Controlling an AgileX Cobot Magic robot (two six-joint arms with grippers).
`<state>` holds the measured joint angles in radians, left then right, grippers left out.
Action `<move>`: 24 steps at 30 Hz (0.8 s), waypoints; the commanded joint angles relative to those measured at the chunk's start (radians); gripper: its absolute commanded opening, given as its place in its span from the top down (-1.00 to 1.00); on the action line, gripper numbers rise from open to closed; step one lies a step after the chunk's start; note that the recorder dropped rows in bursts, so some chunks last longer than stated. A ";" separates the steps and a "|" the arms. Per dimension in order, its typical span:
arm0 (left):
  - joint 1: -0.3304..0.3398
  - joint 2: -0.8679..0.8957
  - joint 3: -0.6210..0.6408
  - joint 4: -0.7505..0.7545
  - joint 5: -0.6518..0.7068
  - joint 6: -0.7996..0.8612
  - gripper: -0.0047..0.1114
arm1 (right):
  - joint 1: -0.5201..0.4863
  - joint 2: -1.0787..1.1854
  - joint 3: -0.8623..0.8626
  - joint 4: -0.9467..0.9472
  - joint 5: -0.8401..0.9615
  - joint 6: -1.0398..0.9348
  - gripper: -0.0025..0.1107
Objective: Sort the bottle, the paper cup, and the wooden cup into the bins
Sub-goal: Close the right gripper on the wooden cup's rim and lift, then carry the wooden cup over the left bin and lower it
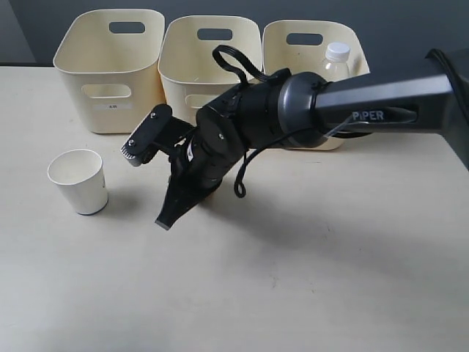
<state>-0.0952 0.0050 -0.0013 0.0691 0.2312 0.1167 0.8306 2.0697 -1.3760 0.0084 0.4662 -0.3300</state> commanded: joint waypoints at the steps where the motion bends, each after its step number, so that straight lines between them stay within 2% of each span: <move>1: -0.007 -0.005 0.001 0.000 -0.006 -0.002 0.92 | -0.003 -0.010 -0.006 -0.003 -0.032 -0.015 0.95; 16: -0.007 -0.005 0.001 0.000 -0.006 -0.002 0.92 | 0.013 -0.131 -0.006 -0.008 -0.091 -0.026 0.96; 24: -0.007 -0.005 0.001 0.000 -0.006 -0.002 0.92 | 0.066 -0.222 -0.006 -0.026 -0.239 -0.035 0.96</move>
<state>-0.0952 0.0050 -0.0013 0.0691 0.2312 0.1167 0.8848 1.8891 -1.3760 -0.0077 0.3046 -0.3554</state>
